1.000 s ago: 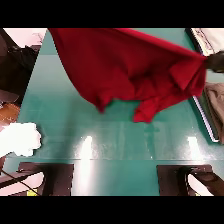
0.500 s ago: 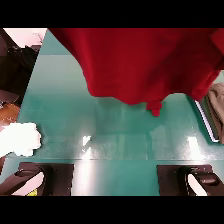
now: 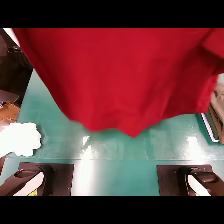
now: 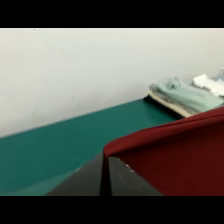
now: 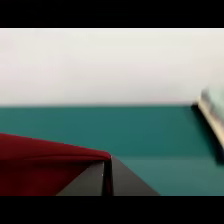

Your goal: Fold the shirts.

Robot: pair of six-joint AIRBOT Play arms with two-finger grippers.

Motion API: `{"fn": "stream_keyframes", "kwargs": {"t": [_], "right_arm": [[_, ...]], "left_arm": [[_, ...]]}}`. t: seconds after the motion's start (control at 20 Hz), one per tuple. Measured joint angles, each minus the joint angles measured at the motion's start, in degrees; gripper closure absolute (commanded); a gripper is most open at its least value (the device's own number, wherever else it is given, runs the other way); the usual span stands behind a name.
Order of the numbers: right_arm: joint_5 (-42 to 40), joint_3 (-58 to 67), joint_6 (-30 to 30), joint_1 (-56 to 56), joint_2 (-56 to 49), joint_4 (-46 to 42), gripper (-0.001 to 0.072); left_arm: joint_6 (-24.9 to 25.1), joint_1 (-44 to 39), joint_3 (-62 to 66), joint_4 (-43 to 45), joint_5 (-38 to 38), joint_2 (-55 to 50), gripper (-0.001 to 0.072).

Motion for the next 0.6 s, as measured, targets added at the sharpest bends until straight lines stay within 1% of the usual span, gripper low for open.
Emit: {"fn": "stream_keyframes", "kwargs": {"t": [0.2,0.3,0.45,0.6], "right_arm": [[13.5,8.3,-1.1,0.0,-16.8,0.5,0.0698],[18.0,11.7,-2.3,0.1,-25.0,0.7,0.0696],[20.1,14.7,-3.3,0.1,-34.2,0.7,0.0695],[18.2,15.9,-3.7,0.1,-39.8,0.7,0.0695]], "left_arm": [[-1.9,0.0,-9.7,5.4,-3.3,-8.4,0.0684],[-2.3,0.0,-12.5,6.8,-3.9,-14.8,0.0684],[-2.6,0.0,-14.5,7.9,-3.1,-24.4,0.0684],[-2.7,-0.1,-15.3,8.3,0.0,-30.8,0.0683]]}}
